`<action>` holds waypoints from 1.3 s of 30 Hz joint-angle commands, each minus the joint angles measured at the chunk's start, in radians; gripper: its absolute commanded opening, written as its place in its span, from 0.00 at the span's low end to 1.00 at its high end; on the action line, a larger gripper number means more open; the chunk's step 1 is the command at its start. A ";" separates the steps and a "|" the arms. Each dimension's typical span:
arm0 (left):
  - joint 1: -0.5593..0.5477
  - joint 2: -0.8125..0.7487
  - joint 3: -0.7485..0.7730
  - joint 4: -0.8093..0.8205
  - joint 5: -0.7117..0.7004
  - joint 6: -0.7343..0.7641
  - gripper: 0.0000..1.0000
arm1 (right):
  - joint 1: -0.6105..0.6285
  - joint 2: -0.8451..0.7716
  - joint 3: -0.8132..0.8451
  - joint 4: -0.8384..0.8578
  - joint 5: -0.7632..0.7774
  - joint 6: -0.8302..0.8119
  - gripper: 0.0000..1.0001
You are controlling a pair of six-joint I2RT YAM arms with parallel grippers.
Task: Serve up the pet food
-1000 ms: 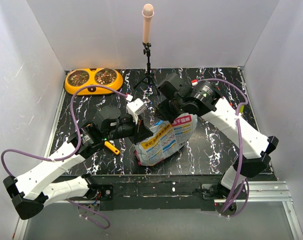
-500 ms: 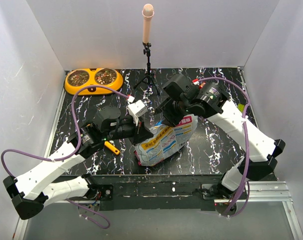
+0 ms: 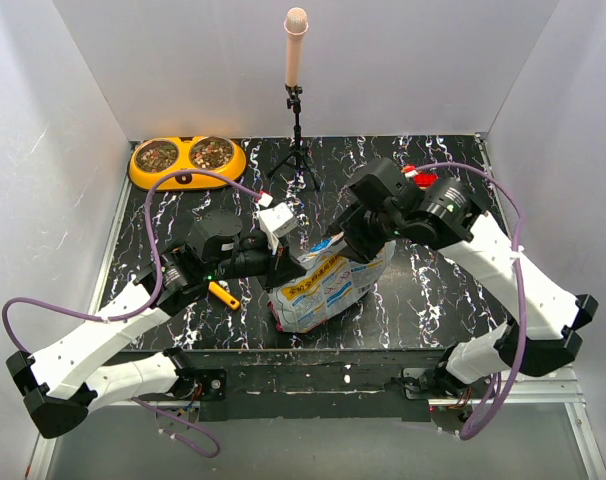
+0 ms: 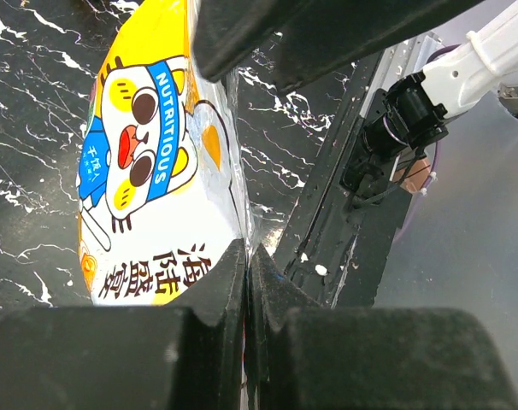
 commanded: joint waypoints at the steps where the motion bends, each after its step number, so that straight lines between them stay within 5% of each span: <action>1: -0.014 -0.024 0.070 -0.002 0.091 0.020 0.00 | -0.002 -0.063 -0.069 -0.241 0.036 0.017 0.55; 14: -0.014 -0.020 0.078 -0.005 0.124 0.009 0.00 | -0.039 0.032 -0.052 -0.184 0.076 0.089 0.51; 24: -0.014 -0.021 0.066 -0.002 0.119 0.015 0.00 | -0.039 0.022 -0.059 -0.165 0.091 0.062 0.25; 27: -0.014 -0.020 0.058 0.003 0.116 0.015 0.00 | -0.039 0.022 -0.061 -0.154 0.090 0.045 0.02; 34: -0.014 -0.043 0.031 -0.011 0.088 0.011 0.00 | -0.051 0.079 0.100 -0.252 0.030 -0.018 0.01; 39: -0.014 -0.067 0.026 -0.036 0.079 0.005 0.00 | -0.102 0.016 -0.009 -0.171 0.007 -0.064 0.01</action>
